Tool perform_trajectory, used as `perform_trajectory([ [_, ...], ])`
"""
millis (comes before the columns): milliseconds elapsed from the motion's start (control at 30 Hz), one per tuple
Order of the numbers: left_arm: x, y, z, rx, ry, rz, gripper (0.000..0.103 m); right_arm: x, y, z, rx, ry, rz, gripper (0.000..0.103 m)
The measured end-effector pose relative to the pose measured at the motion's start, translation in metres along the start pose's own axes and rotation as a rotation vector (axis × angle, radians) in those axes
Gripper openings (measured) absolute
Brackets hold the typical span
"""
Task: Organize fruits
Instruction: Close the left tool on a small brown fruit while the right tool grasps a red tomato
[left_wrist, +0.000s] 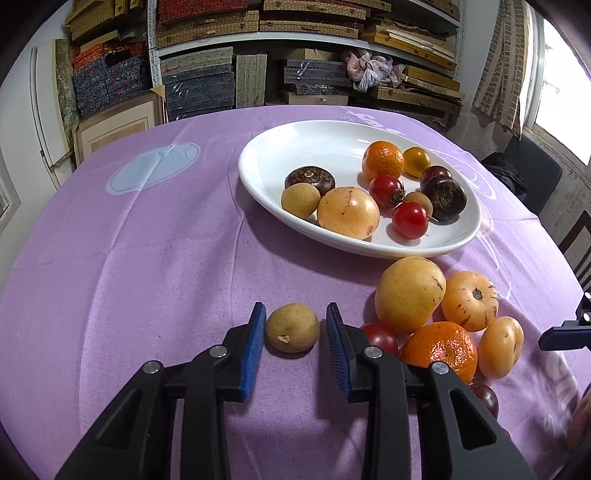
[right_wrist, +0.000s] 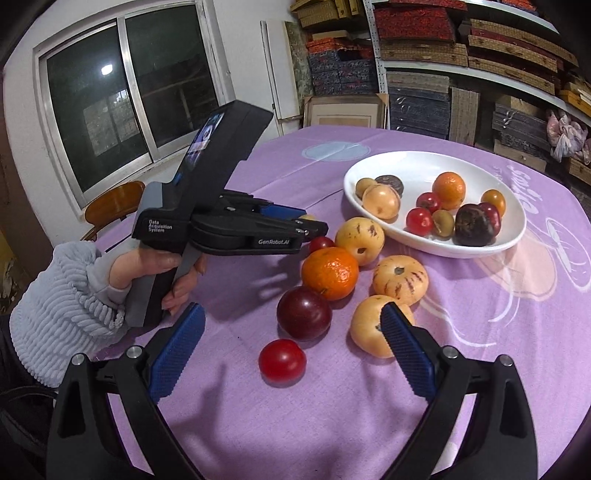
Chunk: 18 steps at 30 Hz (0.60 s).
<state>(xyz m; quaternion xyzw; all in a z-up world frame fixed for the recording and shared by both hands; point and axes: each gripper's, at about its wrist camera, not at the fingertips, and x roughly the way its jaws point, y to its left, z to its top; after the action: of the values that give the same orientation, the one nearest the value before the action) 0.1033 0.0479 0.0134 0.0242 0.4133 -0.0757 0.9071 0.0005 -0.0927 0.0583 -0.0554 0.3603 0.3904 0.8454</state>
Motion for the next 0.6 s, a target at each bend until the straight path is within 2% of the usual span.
perform_trajectory([
  [233,0.0,-0.003,0.0,0.01,0.003,0.007,0.03,0.01,0.005,-0.007,-0.014,0.067,0.009,0.093],
  [467,0.001,0.0,-0.001,-0.005,0.013,0.002,0.03,0.018,0.02,-0.025,-0.062,0.13,0.011,0.077],
  [600,0.002,0.001,0.0,-0.009,0.02,0.005,0.03,0.02,0.017,-0.026,-0.042,0.127,0.003,0.072],
])
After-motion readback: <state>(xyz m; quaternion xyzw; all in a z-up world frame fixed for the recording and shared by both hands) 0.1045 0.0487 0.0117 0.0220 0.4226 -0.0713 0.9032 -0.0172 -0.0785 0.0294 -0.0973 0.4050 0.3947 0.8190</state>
